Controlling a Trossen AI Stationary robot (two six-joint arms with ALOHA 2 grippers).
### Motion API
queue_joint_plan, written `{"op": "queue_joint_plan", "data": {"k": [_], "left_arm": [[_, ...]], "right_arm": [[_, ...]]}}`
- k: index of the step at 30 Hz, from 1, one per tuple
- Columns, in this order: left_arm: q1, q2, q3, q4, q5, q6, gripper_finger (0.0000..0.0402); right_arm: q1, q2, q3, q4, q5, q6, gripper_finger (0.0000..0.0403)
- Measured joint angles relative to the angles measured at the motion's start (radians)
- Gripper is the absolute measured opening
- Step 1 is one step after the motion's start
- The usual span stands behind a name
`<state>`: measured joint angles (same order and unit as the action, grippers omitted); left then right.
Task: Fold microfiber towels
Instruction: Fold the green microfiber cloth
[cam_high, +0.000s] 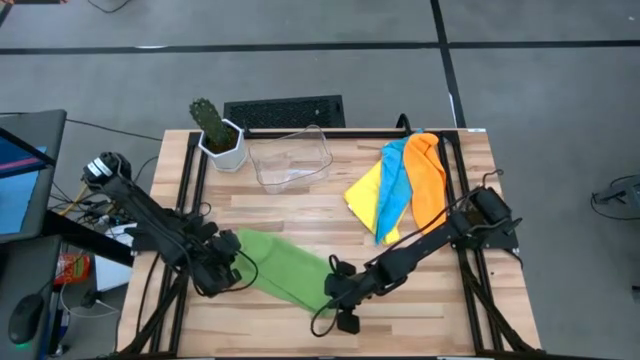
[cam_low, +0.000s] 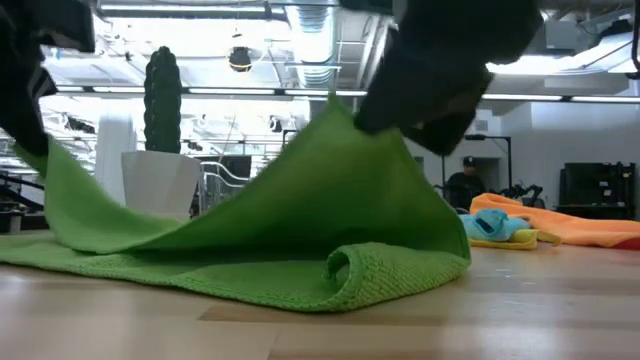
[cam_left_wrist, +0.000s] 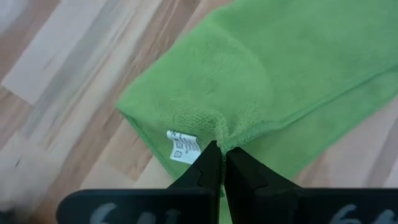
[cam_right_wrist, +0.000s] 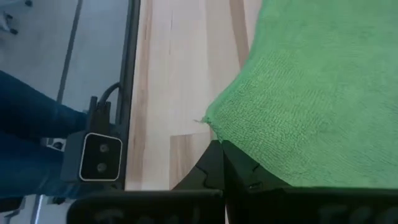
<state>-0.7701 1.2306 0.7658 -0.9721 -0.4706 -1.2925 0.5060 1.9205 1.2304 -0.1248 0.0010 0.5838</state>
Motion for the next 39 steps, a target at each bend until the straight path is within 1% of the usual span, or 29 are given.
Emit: {"op": "queue_joint_plan", "data": {"k": [3,6,12,19,26,33,39], "left_arm": [[-0.021,-0.002,0.006,-0.005,-0.016,0.010,0.0000],[-0.042,-0.002,-0.005,-0.013,0.001,0.015,0.0000],[-0.075,-0.002,-0.009,-0.068,-0.005,-0.051,0.0000],[-0.076,-0.002,-0.039,-0.061,-0.010,-0.054,0.0000],[-0.076,-0.002,-0.085,0.007,-0.005,-0.056,0.0000],[-0.075,-0.002,-0.124,0.017,-0.012,-0.055,0.0000],[-0.075,-0.002,-0.186,0.131,0.036,-0.037,0.0000]], "right_arm": [[0.004,-0.013,0.000,-0.021,0.004,-0.008,0.0012],[0.019,-0.013,0.000,-0.036,0.002,-0.001,0.0012],[0.059,-0.013,0.000,-0.047,0.021,0.000,0.0012],[0.048,-0.013,0.000,-0.083,0.026,-0.005,0.0012],[0.027,-0.012,0.000,-0.073,0.027,-0.016,0.0012],[0.027,-0.001,-0.001,-0.064,0.023,-0.034,0.0012],[0.028,-0.001,-0.001,-0.053,0.024,-0.035,0.0013]]}}
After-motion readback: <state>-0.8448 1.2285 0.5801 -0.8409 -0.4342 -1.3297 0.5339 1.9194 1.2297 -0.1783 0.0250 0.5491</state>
